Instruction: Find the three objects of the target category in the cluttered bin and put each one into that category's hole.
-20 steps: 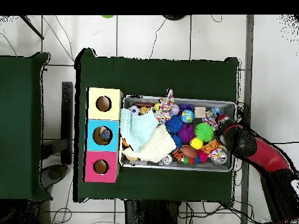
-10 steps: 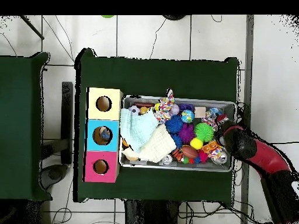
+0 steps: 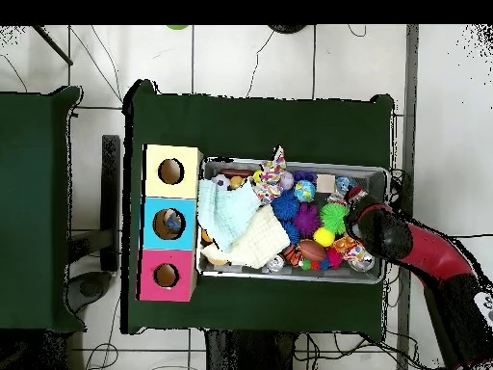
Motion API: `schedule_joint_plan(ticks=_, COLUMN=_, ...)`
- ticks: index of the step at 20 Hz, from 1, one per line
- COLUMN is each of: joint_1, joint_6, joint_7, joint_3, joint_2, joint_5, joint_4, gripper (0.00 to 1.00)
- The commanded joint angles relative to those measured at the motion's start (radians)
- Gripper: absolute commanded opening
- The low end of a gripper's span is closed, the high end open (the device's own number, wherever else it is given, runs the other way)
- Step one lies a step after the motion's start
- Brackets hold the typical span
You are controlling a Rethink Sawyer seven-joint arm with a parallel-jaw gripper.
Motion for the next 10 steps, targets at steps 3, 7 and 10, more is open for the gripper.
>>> schedule_joint_plan(ticks=3, joint_1=0.083, joint_6=0.059, joint_7=0.007, joint_3=0.058, joint_2=-0.085, joint_5=0.009, joint_4=0.091, gripper=0.00)
schedule_joint_plan(ticks=7, joint_1=0.112, joint_6=0.092, joint_7=0.009, joint_3=0.039, joint_2=-0.150, joint_5=0.018, joint_4=0.113, gripper=0.00)
schedule_joint_plan(ticks=10, joint_1=0.132, joint_6=0.120, joint_7=0.011, joint_3=0.034, joint_2=-0.186, joint_5=0.030, joint_4=0.128, gripper=0.00)
